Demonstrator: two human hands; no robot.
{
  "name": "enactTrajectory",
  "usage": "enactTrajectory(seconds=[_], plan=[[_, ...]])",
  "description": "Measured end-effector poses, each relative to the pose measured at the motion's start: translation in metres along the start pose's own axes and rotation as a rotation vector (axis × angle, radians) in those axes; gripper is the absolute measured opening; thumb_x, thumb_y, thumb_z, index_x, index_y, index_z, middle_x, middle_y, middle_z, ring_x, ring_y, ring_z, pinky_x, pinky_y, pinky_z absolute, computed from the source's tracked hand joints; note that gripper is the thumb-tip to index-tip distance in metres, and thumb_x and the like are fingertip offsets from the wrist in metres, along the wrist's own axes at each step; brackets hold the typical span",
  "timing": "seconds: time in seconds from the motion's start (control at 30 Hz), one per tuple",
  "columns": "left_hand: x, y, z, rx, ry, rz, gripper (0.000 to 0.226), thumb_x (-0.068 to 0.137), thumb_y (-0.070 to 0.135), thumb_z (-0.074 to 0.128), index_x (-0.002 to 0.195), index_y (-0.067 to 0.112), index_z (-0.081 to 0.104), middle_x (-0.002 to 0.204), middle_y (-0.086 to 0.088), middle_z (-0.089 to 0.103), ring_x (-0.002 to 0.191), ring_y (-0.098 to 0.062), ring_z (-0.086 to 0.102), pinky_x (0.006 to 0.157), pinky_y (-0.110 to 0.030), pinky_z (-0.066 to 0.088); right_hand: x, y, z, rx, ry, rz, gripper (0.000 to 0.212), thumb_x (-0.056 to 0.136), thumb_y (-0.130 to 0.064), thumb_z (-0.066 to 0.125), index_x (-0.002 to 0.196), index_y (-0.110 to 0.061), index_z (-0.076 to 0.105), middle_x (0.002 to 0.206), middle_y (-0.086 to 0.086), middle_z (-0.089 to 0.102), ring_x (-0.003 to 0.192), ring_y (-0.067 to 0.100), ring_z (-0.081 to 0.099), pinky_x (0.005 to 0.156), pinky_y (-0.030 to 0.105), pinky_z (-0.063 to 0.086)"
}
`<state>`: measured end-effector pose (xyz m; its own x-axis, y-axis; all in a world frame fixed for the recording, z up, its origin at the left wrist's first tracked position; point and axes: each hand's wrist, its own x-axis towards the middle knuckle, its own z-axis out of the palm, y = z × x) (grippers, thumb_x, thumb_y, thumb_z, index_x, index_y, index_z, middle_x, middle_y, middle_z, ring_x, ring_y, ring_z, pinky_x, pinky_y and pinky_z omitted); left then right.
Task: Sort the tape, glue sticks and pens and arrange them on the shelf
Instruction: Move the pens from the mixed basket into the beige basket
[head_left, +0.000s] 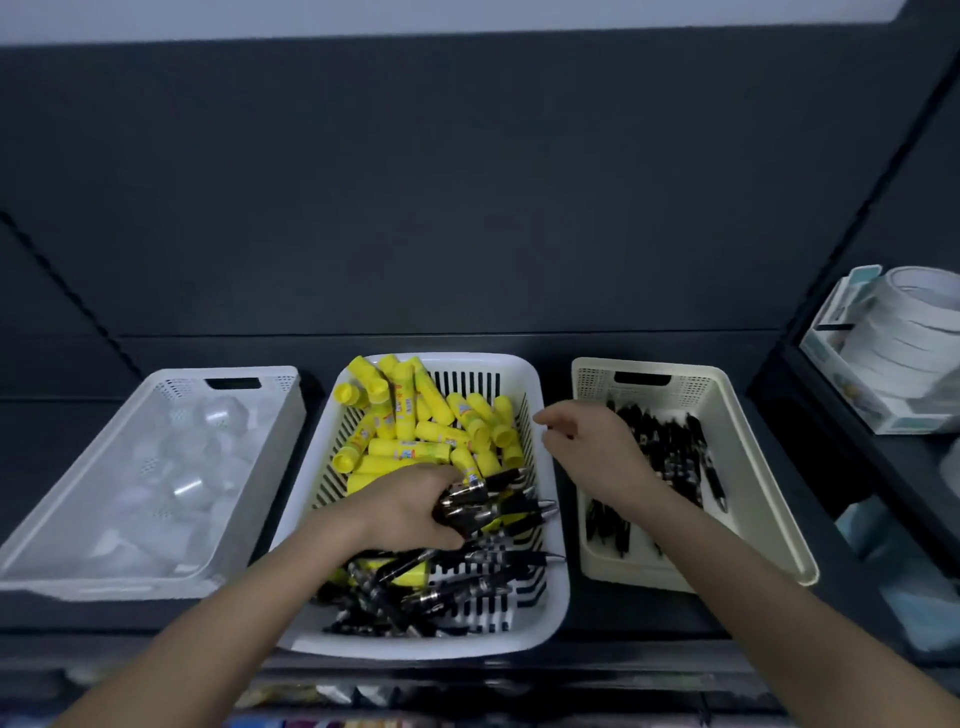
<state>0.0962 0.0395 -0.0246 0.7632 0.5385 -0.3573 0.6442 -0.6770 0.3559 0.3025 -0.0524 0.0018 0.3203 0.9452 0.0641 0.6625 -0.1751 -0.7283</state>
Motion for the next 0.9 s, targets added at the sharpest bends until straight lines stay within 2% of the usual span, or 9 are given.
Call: enactTrajectory(seconds=[0.07, 0.13, 0.27, 0.33, 0.43, 0.57, 0.73, 0.83, 0.9], plan=[[0.000, 0.002, 0.006, 0.016, 0.029, -0.008, 0.065, 0.080, 0.036, 0.069, 0.136, 0.014, 0.044, 0.119, -0.007, 0.051, 0.108, -0.023, 0.051, 0.088, -0.035, 0.047, -0.001, -0.005, 0.004, -0.004, 0.009, -0.015, 0.026, 0.092, -0.008, 0.053, 0.115, -0.010, 0.066, 0.116, 0.003, 0.066, 0.107, 0.015, 0.059, 0.085, 0.018, 0.040], [-0.001, 0.005, 0.009, 0.019, 0.032, -0.013, 0.047, 0.078, 0.033, 0.067, 0.117, 0.011, 0.053, 0.101, -0.005, 0.046, 0.090, -0.025, 0.052, 0.073, -0.038, 0.049, -0.002, -0.007, 0.006, 0.002, -0.001, -0.020, 0.026, 0.093, -0.009, 0.053, 0.115, -0.011, 0.066, 0.117, 0.002, 0.066, 0.109, 0.014, 0.058, 0.086, 0.018, 0.040], [-0.001, 0.006, 0.014, -0.002, 0.046, -0.011, 0.030, 0.078, 0.031, 0.065, 0.087, 0.008, 0.048, 0.083, -0.004, 0.041, 0.072, -0.024, 0.047, 0.057, -0.035, 0.036, -0.004, -0.008, 0.007, -0.007, -0.006, -0.033, 0.026, 0.093, -0.010, 0.053, 0.116, -0.012, 0.065, 0.117, 0.001, 0.065, 0.107, 0.012, 0.057, 0.086, 0.018, 0.039], [-0.001, 0.001, 0.014, -0.066, 0.069, 0.006, 0.027, 0.082, 0.028, 0.063, 0.083, 0.008, 0.044, 0.077, -0.007, 0.044, 0.067, -0.022, 0.043, 0.056, -0.032, 0.030, -0.006, -0.009, 0.007, -0.008, -0.002, -0.041, 0.027, 0.093, -0.009, 0.053, 0.117, -0.012, 0.065, 0.117, 0.000, 0.065, 0.106, 0.010, 0.057, 0.085, 0.016, 0.039], [-0.003, -0.006, 0.009, -0.237, 0.159, 0.035, 0.020, 0.088, 0.022, 0.059, 0.089, 0.007, 0.047, 0.075, -0.006, 0.050, 0.063, -0.019, 0.048, 0.055, -0.031, 0.033, -0.008, -0.010, 0.008, -0.013, -0.005, -0.071, 0.027, 0.094, -0.009, 0.052, 0.118, -0.012, 0.064, 0.115, -0.001, 0.065, 0.098, 0.004, 0.054, 0.076, 0.002, 0.036], [-0.007, -0.016, -0.005, -0.497, 0.371, -0.020, 0.011, 0.088, 0.016, 0.059, 0.087, 0.014, 0.048, 0.067, 0.000, 0.054, 0.045, -0.002, 0.045, 0.041, -0.015, 0.032, -0.013, -0.017, 0.010, 0.026, -0.035, -0.129, 0.024, 0.094, -0.011, 0.054, 0.115, -0.013, 0.066, 0.109, -0.003, 0.067, 0.094, 0.003, 0.058, 0.072, -0.004, 0.039], [-0.013, -0.024, -0.016, -0.812, 0.744, -0.085, 0.021, 0.089, 0.012, 0.057, 0.072, 0.017, 0.044, 0.050, 0.008, 0.052, 0.043, -0.005, 0.045, 0.044, -0.015, 0.037, -0.018, -0.034, 0.017, -0.119, -0.292, -0.294, 0.032, 0.091, -0.022, 0.060, 0.123, -0.018, 0.061, 0.118, -0.003, 0.064, 0.104, 0.005, 0.057, 0.080, 0.004, 0.041], [-0.015, -0.024, -0.019, -0.942, 0.765, -0.062, 0.023, 0.092, 0.012, 0.055, 0.071, 0.017, 0.046, 0.054, 0.005, 0.053, 0.048, -0.010, 0.050, 0.047, -0.018, 0.043, -0.019, -0.043, 0.033, -0.369, -0.536, -0.343, 0.047, 0.088, -0.031, 0.062, 0.132, -0.019, 0.051, 0.130, -0.001, 0.055, 0.118, 0.014, 0.050, 0.094, 0.021, 0.041], [-0.015, -0.023, -0.019, -1.050, 0.736, -0.034, 0.019, 0.093, 0.011, 0.054, 0.076, 0.012, 0.047, 0.060, -0.002, 0.052, 0.050, -0.012, 0.052, 0.048, -0.022, 0.045, -0.019, -0.047, 0.046, -0.530, -0.661, -0.364, 0.038, 0.087, -0.023, 0.061, 0.123, -0.009, 0.055, 0.119, 0.009, 0.057, 0.108, 0.025, 0.055, 0.089, 0.037, 0.048]])
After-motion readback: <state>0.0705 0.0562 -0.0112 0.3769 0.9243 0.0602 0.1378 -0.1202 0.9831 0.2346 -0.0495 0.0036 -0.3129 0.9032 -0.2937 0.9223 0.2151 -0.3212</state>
